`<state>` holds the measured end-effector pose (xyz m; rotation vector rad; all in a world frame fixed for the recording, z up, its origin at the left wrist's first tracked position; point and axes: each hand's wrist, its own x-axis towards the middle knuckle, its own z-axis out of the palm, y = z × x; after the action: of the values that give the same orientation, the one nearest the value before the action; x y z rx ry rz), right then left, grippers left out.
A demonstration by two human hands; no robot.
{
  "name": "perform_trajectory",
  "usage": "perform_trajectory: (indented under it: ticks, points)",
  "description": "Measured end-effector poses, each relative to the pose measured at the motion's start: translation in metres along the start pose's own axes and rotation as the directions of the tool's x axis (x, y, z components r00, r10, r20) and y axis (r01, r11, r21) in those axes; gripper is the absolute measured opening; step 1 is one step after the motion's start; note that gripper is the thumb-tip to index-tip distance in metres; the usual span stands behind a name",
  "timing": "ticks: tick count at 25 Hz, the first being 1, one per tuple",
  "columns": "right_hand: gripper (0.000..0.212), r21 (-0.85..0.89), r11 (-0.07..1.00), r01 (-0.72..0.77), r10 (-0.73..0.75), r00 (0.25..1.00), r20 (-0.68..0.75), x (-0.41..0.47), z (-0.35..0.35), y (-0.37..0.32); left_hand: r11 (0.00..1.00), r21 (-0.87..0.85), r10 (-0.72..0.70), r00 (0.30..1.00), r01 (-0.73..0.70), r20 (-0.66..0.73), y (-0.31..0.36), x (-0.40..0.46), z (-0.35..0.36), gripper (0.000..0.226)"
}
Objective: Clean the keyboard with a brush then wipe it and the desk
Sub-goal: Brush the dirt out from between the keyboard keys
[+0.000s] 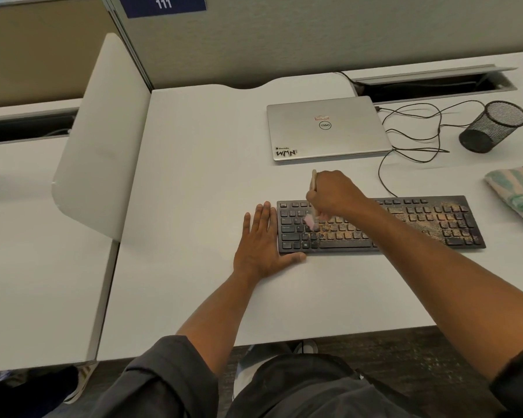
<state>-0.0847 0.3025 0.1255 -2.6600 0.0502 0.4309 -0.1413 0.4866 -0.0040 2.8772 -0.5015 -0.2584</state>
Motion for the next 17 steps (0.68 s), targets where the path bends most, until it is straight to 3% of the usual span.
perform_trajectory:
  ticks: [2, 5, 8, 11, 15, 17]
  points:
    - [0.020, -0.047, 0.999, 0.026, -0.028, 0.999, -0.041, -0.003, -0.002, -0.001, 1.000, 0.004, 0.001, 1.000, -0.001, 0.003, 0.000, 0.000, 0.001, 0.132]
    - [0.015, 0.033, 0.996, 0.079, -0.076, 0.994, -0.084, -0.010, 0.001, -0.007, 1.000, 0.009, 0.002, 1.000, -0.002, -0.006, 0.000, 0.000, 0.001, 0.131]
    - [0.010, 0.049, 0.997, 0.066, -0.065, 0.998, -0.012, -0.021, 0.010, -0.003, 1.000, 0.001, 0.005, 1.000, -0.005, -0.006, -0.001, 0.000, 0.002, 0.130]
    - [0.015, 0.017, 0.999, 0.040, -0.040, 0.999, 0.007, -0.025, 0.012, 0.002, 1.000, 0.001, 0.000, 1.000, 0.000, 0.000, 0.000, 0.000, 0.002, 0.131]
    - [0.020, 0.066, 0.997, 0.048, -0.040, 0.992, -0.122, -0.013, 0.006, -0.004, 1.000, 0.015, -0.001, 1.000, 0.001, -0.001, 0.000, 0.000, 0.002, 0.131]
    - [0.024, 0.027, 0.999, 0.039, -0.037, 0.996, -0.083, -0.012, 0.005, -0.009, 1.000, 0.018, 0.002, 1.000, -0.002, -0.009, -0.001, 0.000, 0.002, 0.131]
